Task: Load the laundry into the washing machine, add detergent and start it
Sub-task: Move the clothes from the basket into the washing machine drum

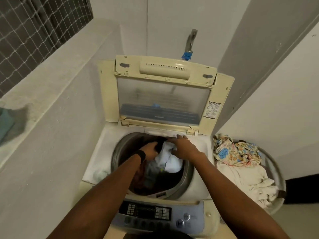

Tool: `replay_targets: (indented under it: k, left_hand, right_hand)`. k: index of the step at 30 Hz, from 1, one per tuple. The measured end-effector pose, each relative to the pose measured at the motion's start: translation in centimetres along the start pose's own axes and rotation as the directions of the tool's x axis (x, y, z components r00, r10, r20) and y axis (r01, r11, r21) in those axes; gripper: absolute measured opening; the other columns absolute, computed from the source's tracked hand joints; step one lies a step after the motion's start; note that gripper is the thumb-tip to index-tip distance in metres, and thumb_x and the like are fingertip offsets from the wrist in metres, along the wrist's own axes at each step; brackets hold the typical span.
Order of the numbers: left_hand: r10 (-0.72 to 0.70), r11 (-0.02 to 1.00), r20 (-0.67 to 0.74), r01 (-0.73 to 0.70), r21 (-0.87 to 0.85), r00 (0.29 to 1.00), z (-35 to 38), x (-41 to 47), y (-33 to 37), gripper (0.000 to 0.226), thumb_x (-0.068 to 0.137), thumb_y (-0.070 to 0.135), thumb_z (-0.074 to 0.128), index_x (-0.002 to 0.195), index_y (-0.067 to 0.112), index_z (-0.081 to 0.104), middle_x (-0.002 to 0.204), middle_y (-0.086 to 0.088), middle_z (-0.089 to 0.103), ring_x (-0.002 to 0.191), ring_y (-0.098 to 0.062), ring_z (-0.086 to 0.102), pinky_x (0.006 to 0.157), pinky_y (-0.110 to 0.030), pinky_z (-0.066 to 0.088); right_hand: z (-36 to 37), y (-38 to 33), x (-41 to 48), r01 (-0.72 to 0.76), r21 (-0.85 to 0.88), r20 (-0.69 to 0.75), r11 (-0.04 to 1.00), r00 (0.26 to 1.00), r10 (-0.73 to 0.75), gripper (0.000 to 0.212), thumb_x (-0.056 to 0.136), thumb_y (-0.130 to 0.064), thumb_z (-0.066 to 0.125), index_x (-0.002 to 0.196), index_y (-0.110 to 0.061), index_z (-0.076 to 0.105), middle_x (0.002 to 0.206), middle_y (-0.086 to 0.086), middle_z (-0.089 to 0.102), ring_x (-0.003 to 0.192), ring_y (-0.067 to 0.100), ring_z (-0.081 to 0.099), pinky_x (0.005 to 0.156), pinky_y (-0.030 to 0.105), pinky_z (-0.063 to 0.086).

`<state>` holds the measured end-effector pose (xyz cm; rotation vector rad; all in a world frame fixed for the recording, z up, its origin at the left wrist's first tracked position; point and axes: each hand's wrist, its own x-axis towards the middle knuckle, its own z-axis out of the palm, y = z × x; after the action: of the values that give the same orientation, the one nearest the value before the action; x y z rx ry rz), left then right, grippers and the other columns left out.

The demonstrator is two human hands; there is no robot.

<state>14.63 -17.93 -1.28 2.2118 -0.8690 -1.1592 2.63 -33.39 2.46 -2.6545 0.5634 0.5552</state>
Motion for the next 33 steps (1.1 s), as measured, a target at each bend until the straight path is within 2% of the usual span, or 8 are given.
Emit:
replay_targets:
  k: [2,4,10,14,19,21,27,33]
  left_hand:
    - [0.062,0.997,-0.013,-0.063,-0.037,0.998,-0.2,0.3,0.3,0.046,0.099,0.005,0.057,0.144,0.007,0.049,0.144,-0.015,0.055,0.134,-0.032,0.052,0.111,-0.041,0.042]
    - [0.103,0.993,-0.009,-0.103,-0.049,0.995,-0.3,0.8,0.9,0.05,0.098,0.0,0.056,0.147,0.007,0.046,0.142,-0.017,0.055,0.131,-0.033,0.052,0.107,-0.037,0.042]
    - [0.185,0.975,-0.006,-0.184,-0.122,0.983,0.8,2.5,3.5,0.043,0.099,0.008,0.063,0.14,0.015,0.05,0.135,-0.011,0.057,0.123,-0.027,0.058,0.11,-0.044,0.047]
    - [0.284,0.95,-0.057,-0.289,-0.118,0.957,2.1,2.9,6.8,0.036,0.099,0.011,0.064,0.135,0.014,0.057,0.123,-0.009,0.066,0.114,-0.023,0.064,0.102,-0.034,0.051]
    - [0.376,0.922,-0.076,-0.381,-0.064,0.923,4.1,3.1,11.3,0.023,0.098,0.016,0.062,0.121,0.019,0.065,0.108,0.0,0.072,0.102,-0.019,0.067,0.09,-0.026,0.051]
    - [0.396,0.916,-0.055,-0.399,-0.048,0.917,5.4,3.4,13.2,0.02,0.096,0.017,0.063,0.115,0.024,0.066,0.105,0.001,0.072,0.1,-0.018,0.068,0.09,-0.031,0.054]
    - [0.393,0.919,-0.054,-0.392,0.031,0.918,10.0,5.6,17.6,0.018,0.089,0.02,0.067,0.107,0.019,0.073,0.109,-0.002,0.075,0.101,-0.024,0.069,0.092,-0.039,0.055]
    - [0.313,0.94,0.018,-0.312,0.14,0.95,16.7,9.5,20.3,0.02,0.091,0.021,0.074,0.11,0.018,0.069,0.129,-0.006,0.065,0.119,-0.026,0.061,0.092,-0.027,0.045]
  right_hand:
    - [-0.4,-0.7,-0.5,0.049,0.045,-0.058,0.998,0.997,-0.046,0.055,0.092,-0.03,0.066,0.146,-0.031,0.053,0.148,0.007,0.051,0.135,0.034,0.048,0.111,0.044,0.043]
    - [-0.5,-1.0,-0.9,0.054,0.107,-0.079,0.993,0.996,-0.046,0.051,0.092,-0.025,0.07,0.142,-0.024,0.057,0.142,0.006,0.059,0.126,0.029,0.057,0.106,0.039,0.048]
    - [-0.7,1.1,-3.2,-0.041,0.167,-0.086,0.985,0.995,0.056,0.045,0.092,-0.025,0.069,0.135,-0.02,0.06,0.124,0.008,0.068,0.108,0.03,0.065,0.092,0.037,0.052]
    - [-1.6,3.8,-5.2,-0.097,0.216,-0.15,0.972,0.98,0.131,0.043,0.093,-0.023,0.068,0.135,-0.019,0.063,0.13,0.01,0.066,0.115,0.03,0.062,0.097,0.038,0.05]
    - [-1.9,7.5,-8.1,-0.175,0.309,-0.204,0.935,0.948,0.245,0.04,0.095,-0.036,0.067,0.133,-0.029,0.061,0.138,0.003,0.06,0.126,0.025,0.057,0.105,0.038,0.046]
    - [-1.8,9.2,-9.5,-0.207,0.346,-0.214,0.915,0.932,0.291,0.038,0.095,-0.036,0.067,0.132,-0.029,0.062,0.136,0.002,0.061,0.125,0.023,0.058,0.103,0.036,0.047]
    - [-0.9,14.0,-12.9,-0.251,0.448,-0.232,0.858,0.894,0.383,0.04,0.093,-0.027,0.068,0.132,-0.024,0.064,0.134,0.001,0.064,0.122,0.023,0.059,0.1,0.033,0.047]
    - [0.8,20.5,-16.1,-0.283,0.515,-0.219,0.809,0.869,0.444,0.038,0.092,-0.032,0.071,0.129,-0.023,0.066,0.132,-0.003,0.065,0.122,0.02,0.06,0.102,0.039,0.05]
